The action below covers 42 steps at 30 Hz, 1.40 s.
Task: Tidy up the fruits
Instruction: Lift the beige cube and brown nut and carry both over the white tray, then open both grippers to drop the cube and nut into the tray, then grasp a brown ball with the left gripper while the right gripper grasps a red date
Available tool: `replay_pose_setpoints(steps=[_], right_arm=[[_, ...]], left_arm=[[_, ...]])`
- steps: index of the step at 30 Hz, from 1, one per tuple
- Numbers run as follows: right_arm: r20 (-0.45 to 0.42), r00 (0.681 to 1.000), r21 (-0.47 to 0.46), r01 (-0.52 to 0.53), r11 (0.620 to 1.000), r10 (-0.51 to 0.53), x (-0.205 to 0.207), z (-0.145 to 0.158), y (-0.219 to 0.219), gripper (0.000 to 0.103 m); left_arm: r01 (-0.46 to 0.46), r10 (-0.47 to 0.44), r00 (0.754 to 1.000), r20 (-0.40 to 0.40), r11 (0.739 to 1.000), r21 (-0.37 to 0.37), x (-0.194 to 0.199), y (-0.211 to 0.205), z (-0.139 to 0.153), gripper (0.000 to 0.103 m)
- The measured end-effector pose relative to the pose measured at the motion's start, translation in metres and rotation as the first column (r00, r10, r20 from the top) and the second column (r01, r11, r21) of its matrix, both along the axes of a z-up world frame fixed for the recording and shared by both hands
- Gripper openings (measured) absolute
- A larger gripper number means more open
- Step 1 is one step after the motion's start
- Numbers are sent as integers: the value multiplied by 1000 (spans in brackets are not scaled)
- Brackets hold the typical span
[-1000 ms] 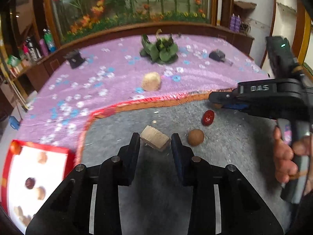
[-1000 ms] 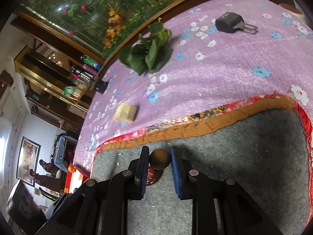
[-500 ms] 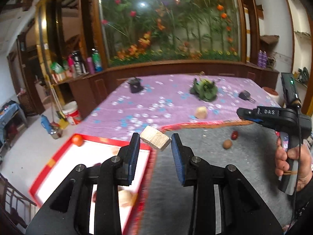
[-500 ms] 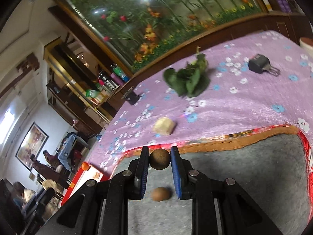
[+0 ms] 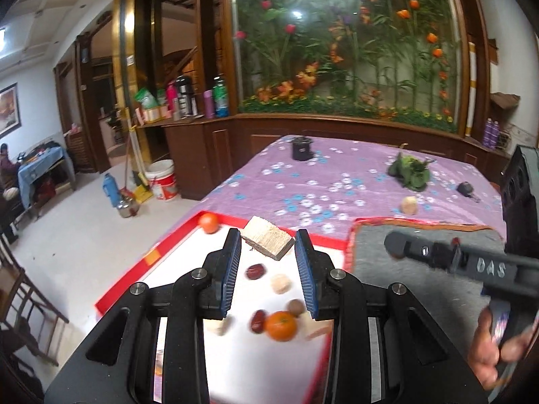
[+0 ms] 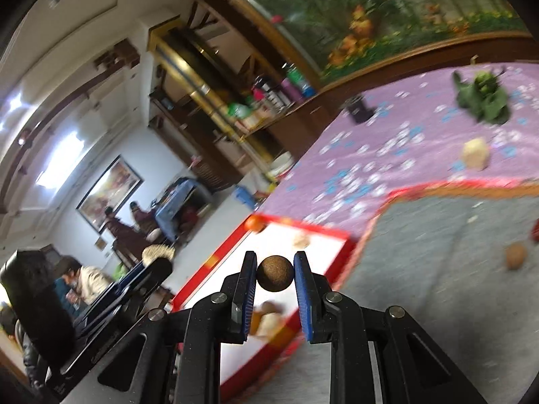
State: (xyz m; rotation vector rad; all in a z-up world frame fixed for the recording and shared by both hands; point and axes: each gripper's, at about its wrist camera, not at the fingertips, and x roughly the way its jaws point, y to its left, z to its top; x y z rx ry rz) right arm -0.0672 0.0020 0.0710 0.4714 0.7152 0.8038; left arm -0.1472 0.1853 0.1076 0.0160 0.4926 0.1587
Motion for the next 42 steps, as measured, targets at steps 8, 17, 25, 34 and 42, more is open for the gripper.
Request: replay_pose_setpoints(steps=[8, 17, 25, 34, 42], right_arm=[[-33, 996, -20, -86, 996, 85, -7, -23, 48, 21], [-64, 987, -23, -146, 989, 145, 6, -43, 86, 21], [-50, 991, -133, -133, 982, 127, 17, -55, 104, 21], [-46, 997, -71, -72, 995, 69, 21, -53, 83, 35], [-121, 992, 2, 32, 999, -31, 27, -53, 37, 35]], left_arm=[[-78, 78, 996, -37, 997, -4, 5, 32, -22, 32], [-113, 112, 990, -91, 994, -4, 17, 51, -42, 32], [-176, 176, 968, -182, 984, 13, 32, 68, -66, 32], [-201, 205, 956, -208, 979, 40, 27, 70, -74, 49], [-91, 103, 976, -190, 993, 73, 17, 31, -64, 52]])
